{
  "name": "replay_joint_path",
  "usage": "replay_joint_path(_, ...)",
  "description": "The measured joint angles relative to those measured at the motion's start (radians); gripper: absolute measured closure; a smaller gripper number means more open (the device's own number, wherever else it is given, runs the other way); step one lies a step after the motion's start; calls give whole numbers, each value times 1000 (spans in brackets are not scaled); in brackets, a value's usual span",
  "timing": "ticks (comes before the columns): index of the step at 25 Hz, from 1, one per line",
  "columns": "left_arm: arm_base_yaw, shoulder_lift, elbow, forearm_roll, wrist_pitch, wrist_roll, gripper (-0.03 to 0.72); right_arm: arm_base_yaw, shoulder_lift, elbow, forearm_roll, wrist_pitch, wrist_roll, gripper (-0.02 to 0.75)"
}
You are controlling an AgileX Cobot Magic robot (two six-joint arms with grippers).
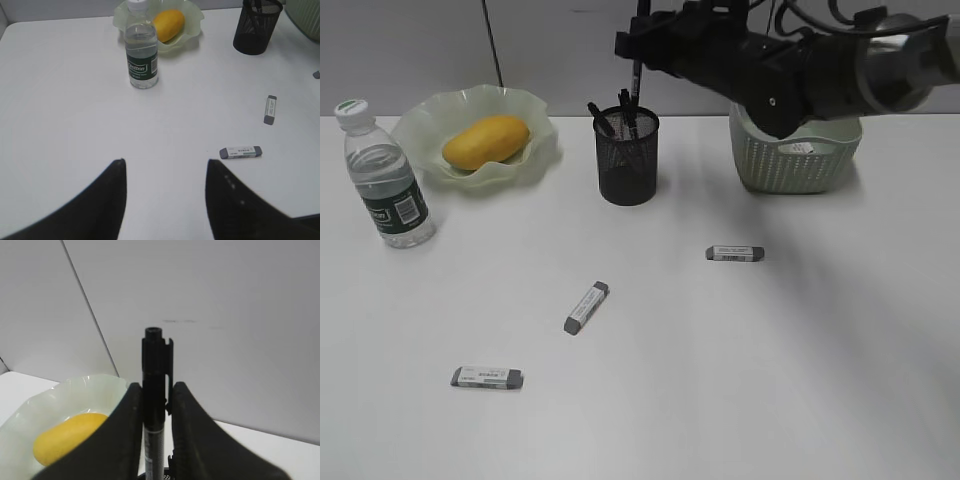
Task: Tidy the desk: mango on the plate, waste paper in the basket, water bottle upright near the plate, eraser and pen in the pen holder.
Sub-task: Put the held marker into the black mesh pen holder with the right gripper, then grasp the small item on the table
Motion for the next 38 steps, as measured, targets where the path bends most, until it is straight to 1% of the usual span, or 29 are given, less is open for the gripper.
replay_joint_path(3, 0, 0, 0, 12, 0, 0, 297, 0, 34, -12, -8, 3, -1, 587)
replay_joint_path(5, 0, 0, 0, 12, 0, 0, 297, 0, 48, -15, -10, 7, -2, 567)
replay_joint_path(6, 0, 0, 0, 0, 0, 0, 297, 0, 53, -16, -11, 13, -2, 547)
replay_joint_path(7, 0, 0, 0, 0, 0, 0, 297, 0, 56, -16, -12, 18, -2, 510)
replay_joint_path(9, 0, 0, 0, 12, 0, 0, 297, 0, 58, -16, -13, 21, -2, 414)
replay_joint_path(11, 0, 0, 0, 12, 0, 0, 297, 0, 61, -17, -26, 21, -2, 337)
replay_joint_path(12, 0, 0, 0, 12, 0, 0, 297, 0, 61, -17, -36, 21, -2, 310)
replay_joint_path(14, 0, 0, 0, 12, 0, 0, 297, 0, 58, -17, -54, 39, -1, 286)
replay_joint_path(16, 0, 0, 0, 0, -1, 0, 297, 0, 43, -17, -60, 104, 9, 276)
replay_joint_path(17, 0, 0, 0, 12, -1, 0, 297, 0, 28, -17, -61, 142, 17, 276)
replay_joint_path(20, 0, 0, 0, 0, -1, 0, 297, 0, -40, -17, -63, 344, 64, 272)
replay_joint_path(21, 0, 0, 0, 12, -2, 0, 297, 0, -69, -17, -63, 418, 72, 271)
replay_joint_path(24, 0, 0, 0, 0, -3, 0, 297, 0, -150, -20, -56, 693, 70, 269)
replay_joint_path(27, 0, 0, 0, 12, -6, 0, 297, 0, -215, -20, -58, 970, 0, 269)
replay_joint_path(28, 0, 0, 0, 0, -6, 0, 297, 0, -232, -20, -58, 1040, -25, 269)
replay_joint_path(30, 0, 0, 0, 12, -7, 0, 297, 0, -256, -20, -57, 1191, -84, 269)
replay_joint_path(32, 0, 0, 0, 0, -7, 0, 297, 0, -273, -20, -55, 1311, -140, 269)
replay_joint_path(34, 0, 0, 0, 12, -7, 0, 297, 0, -286, -20, -54, 1425, -190, 269)
replay_joint_path(38, 0, 0, 0, 12, -8, 0, 297, 0, -302, -22, -52, 1614, -219, 269)
